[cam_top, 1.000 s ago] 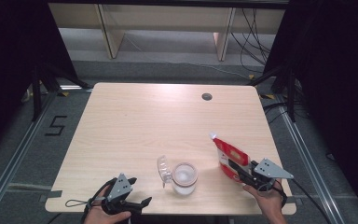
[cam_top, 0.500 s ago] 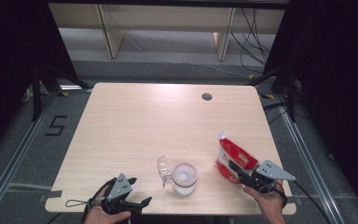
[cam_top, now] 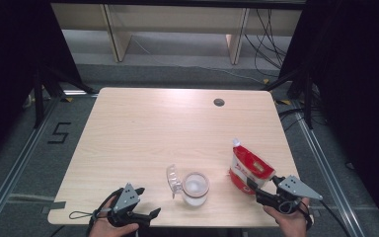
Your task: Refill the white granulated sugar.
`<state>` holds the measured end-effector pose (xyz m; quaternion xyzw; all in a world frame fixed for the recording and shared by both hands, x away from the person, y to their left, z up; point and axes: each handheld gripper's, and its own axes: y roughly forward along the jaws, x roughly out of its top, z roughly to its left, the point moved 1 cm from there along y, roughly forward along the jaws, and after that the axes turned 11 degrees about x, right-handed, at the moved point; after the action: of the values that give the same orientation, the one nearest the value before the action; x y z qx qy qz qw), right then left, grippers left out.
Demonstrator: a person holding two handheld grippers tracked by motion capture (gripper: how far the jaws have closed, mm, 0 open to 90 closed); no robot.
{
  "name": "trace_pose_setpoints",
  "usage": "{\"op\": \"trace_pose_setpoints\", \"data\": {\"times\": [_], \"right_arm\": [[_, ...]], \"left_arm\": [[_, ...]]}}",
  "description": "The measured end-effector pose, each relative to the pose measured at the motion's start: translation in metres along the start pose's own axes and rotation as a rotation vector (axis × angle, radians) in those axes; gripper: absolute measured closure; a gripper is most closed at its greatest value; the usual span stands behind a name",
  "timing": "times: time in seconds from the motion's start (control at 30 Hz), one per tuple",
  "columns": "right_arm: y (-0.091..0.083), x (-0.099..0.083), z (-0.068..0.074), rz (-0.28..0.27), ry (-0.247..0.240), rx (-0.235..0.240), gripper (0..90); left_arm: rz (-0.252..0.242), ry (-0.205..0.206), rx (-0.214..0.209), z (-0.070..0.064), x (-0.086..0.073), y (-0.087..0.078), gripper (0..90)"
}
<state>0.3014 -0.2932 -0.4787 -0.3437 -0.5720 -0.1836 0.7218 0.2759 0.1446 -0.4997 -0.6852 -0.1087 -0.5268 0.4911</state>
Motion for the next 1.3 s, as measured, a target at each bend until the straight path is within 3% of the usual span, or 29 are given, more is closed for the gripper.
{"op": "trace_pose_setpoints", "data": {"times": [0.07,0.17,0.23,0.3,0.33,0.47,0.5,0.63,0.8,0.83,0.87,0.9,0.93,1.0,1.1,1.13,1.17,1.23,1.27,1.3], "right_arm": [[-0.005,-0.001,0.004,0.0,0.022,-0.014,37.5],[-0.01,-0.002,0.007,0.014,0.005,-0.038,36.9],[-0.014,-0.003,0.008,0.012,0.029,-0.034,35.9],[-0.016,-0.004,0.007,0.007,0.015,-0.033,36.0],[-0.018,-0.005,0.01,0.01,0.039,-0.04,35.9],[-0.022,-0.007,0.009,0.025,0.003,-0.053,35.5],[-0.023,-0.008,0.01,0.036,0.019,-0.051,35.5],[-0.023,-0.01,0.007,0.05,0.008,-0.048,35.2],[-0.023,-0.011,0.013,0.078,0.033,-0.035,33.8],[-0.024,-0.011,0.012,0.09,0.007,-0.041,33.2],[-0.024,-0.012,0.012,0.078,0.008,-0.049,33.0],[-0.025,-0.012,0.013,0.076,0.017,-0.048,32.8],[-0.026,-0.013,0.017,0.087,0.069,-0.047,32.3],[-0.026,-0.014,0.013,0.079,0.024,-0.05,31.0],[-0.027,-0.015,0.014,0.089,0.03,-0.053,27.9],[-0.027,-0.015,0.015,0.092,0.031,-0.055,27.3],[-0.027,-0.015,0.016,0.092,0.034,-0.059,26.1],[-0.027,-0.016,0.016,0.096,0.031,-0.064,24.9],[-0.028,-0.016,0.018,0.095,0.051,-0.066,23.8],[-0.028,-0.016,0.019,0.094,0.066,-0.067,23.7]], "left_arm": [[0.009,-0.001,-0.005,0.0,0.0,-0.001,15.8],[0.019,0.013,-0.009,0.001,0.001,-0.001,15.8],[0.019,0.01,-0.008,0.001,0.001,-0.002,15.8],[0.005,-0.015,-0.014,-0.001,0.002,-0.001,15.8],[0.007,-0.003,-0.013,0.0,0.002,-0.001,15.8],[0.011,0.01,-0.014,0.0,0.004,-0.001,15.8],[0.0,-0.02,-0.024,-0.003,0.005,0.0,15.8],[0.007,-0.011,-0.027,-0.003,0.006,-0.001,15.8],[-0.004,-0.049,-0.028,-0.003,0.008,-0.001,15.8],[0.01,-0.03,-0.034,-0.002,0.009,-0.003,15.8],[-0.004,-0.039,-0.036,-0.003,0.01,-0.002,15.9],[-0.007,-0.052,-0.038,-0.005,0.01,-0.002,15.9],[-0.002,-0.039,-0.038,-0.005,0.012,-0.003,15.8],[-0.013,-0.047,-0.046,-0.006,0.013,-0.003,15.8],[0.01,-0.028,-0.033,-0.006,0.014,-0.005,15.9],[-0.007,-0.047,-0.045,-0.008,0.014,-0.005,15.9],[0.008,-0.031,-0.032,-0.006,0.015,-0.006,15.9],[-0.005,-0.041,-0.041,-0.008,0.015,-0.007,16.0],[-0.012,-0.034,-0.042,-0.007,0.016,-0.007,16.3],[-0.019,-0.055,-0.047,-0.009,0.017,-0.008,16.3]]}}
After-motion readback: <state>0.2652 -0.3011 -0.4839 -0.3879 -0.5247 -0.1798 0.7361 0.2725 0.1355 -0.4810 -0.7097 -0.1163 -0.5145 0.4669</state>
